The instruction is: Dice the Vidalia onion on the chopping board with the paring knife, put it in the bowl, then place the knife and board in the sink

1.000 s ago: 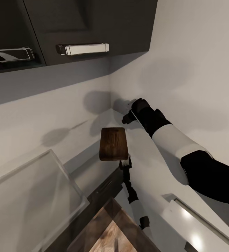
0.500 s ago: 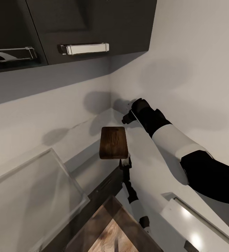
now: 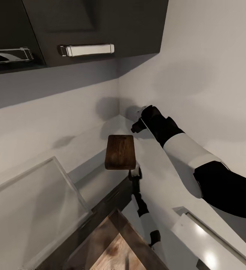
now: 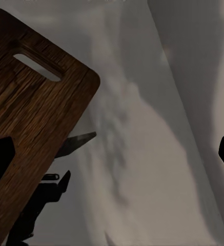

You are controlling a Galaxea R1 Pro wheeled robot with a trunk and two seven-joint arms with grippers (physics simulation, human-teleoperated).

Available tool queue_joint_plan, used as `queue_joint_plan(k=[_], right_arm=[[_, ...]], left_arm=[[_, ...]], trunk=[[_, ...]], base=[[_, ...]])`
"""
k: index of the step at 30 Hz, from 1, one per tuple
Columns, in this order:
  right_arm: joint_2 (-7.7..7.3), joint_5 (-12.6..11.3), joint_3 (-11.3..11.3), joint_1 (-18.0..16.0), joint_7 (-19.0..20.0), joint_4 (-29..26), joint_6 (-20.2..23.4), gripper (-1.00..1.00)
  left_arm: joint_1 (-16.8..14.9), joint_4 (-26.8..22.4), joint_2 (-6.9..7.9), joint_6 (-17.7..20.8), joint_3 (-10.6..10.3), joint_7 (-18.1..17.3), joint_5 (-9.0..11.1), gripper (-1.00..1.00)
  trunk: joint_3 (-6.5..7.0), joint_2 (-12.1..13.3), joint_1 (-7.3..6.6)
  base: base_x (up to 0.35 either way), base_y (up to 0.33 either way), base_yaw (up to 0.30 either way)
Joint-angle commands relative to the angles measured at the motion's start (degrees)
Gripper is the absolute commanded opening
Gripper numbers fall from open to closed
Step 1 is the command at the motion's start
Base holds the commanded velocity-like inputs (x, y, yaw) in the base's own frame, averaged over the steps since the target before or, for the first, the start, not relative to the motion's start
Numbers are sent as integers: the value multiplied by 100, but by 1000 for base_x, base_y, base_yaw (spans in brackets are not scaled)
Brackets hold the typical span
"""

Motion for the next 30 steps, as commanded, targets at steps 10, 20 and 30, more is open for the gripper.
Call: queue_joint_plan(k=[10, 20, 30], right_arm=[[0, 59, 9, -6, 47, -1, 18, 100], [0, 59, 9, -7, 47, 0, 18, 100], [0, 59, 9, -6, 47, -4, 18, 100]], left_arm=[[2, -9, 5, -6, -2, -10, 8, 100], [2, -9, 3, -7, -3, -16, 8, 100], [2, -9, 4, -7, -2, -10, 8, 100]], trunk=[[-22, -10, 3], [-22, -10, 3], [-25, -10, 3]], base=[[-1, -1, 28], [-32, 48, 1], [-1, 1, 0]])
